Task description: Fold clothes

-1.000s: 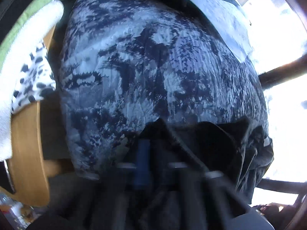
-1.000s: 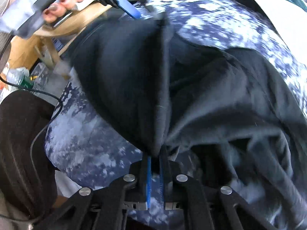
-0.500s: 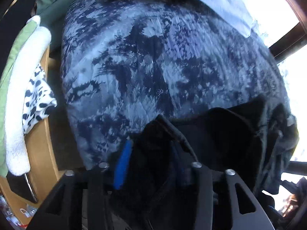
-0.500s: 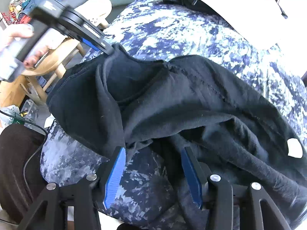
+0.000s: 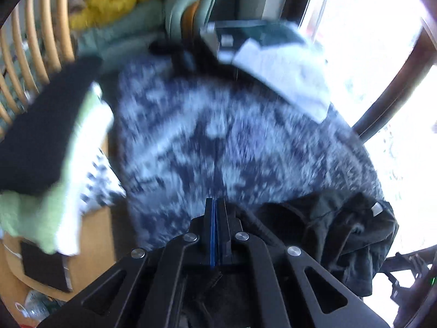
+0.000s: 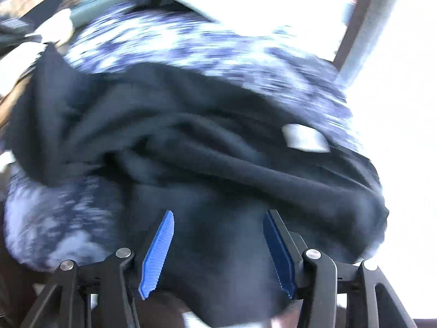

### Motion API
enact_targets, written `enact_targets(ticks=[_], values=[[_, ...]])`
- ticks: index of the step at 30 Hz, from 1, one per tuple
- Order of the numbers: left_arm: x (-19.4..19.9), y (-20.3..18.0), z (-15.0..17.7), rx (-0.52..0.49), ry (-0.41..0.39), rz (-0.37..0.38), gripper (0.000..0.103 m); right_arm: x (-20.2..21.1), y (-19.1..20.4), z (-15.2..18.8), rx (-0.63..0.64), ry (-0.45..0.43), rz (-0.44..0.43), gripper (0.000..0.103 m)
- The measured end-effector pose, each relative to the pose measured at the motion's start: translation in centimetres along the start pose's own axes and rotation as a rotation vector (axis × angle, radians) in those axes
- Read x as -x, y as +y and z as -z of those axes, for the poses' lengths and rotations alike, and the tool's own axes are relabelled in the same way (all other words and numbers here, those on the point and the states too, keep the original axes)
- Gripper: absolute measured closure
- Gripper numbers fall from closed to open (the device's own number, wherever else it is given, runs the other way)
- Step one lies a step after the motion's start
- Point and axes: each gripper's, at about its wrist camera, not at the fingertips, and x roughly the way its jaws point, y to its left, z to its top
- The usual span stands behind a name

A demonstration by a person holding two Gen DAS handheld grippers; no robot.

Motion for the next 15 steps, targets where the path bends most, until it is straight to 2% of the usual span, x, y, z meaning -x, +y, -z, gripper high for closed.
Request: enact_targets(ticks=[1, 4, 6, 7, 9, 10, 12, 15], values=[[0.1, -0.4, -0.1, -0.007, 0.012, -0.007, 0.103, 0.2, -1.6, 0.2, -0.043, -0.003, 0.019, 0.042], [-0.9, -1.7, 0.0, -0.013, 0.085, -0.026, 0.103, 0.8, -6.1, 0.2, -0.159, -0.016, 0.071, 0.040], [-2.2, -2.4, 0.3, -0.011, 0.127, -0.034, 0.100, 1.1, -8.5, 0.1, -0.226, -0.030, 0.070, 0.038], [-3.3, -2.7, 0.4, 0.000, 0.168, -0.040, 0.098, 0.9, -9.4, -0.1, -0.257, -0.023, 0.061, 0.038], [-5.2, -3.0, 1.0, 0.020, 0.260, -0.045, 0.081, 0.0, -11.4, -0.6, -0.320, 0.008, 0.047, 0.038], [-6.2, -3.2, 1.3, 0.029, 0.305, -0.048, 0.078, -0.5, -11.9, -0.8, -0.338, 0.023, 0.050, 0.038], [-7.9, -3.3, 1.4, 0.049, 0.367, -0.061, 0.077, -1.6, -13.1, -1.4, -0.366, 0.053, 0.074, 0.038], [-9.2, -3.1, 1.0, 0.077, 0.403, -0.082, 0.074, -3.4, -14.5, -3.2, -0.383, 0.077, 0.067, 0.038]])
